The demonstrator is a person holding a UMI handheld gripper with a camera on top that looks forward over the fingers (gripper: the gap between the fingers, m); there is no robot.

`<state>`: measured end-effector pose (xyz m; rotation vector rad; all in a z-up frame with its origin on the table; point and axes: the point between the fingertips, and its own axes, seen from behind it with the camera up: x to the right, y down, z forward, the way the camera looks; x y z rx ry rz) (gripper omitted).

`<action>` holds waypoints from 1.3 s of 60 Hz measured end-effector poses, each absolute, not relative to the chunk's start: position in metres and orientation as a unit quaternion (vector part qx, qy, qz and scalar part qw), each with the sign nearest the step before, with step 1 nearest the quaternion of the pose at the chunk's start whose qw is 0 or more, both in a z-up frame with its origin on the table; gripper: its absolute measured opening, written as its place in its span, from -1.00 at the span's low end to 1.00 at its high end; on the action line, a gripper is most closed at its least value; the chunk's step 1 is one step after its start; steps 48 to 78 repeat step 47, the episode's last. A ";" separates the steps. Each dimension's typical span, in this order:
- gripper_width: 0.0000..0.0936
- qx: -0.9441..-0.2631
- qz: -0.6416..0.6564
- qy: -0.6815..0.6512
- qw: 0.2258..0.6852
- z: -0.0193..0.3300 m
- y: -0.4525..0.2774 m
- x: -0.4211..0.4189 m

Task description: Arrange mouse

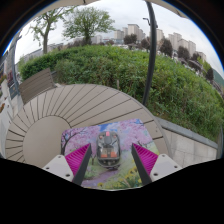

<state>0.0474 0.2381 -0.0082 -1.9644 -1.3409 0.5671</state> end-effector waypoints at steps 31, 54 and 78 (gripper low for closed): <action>0.79 -0.736 0.216 -0.537 0.351 0.195 0.166 0.166; 0.81 -0.740 0.193 -0.529 0.368 0.212 0.173 0.177; 0.81 -0.740 0.193 -0.529 0.368 0.212 0.173 0.177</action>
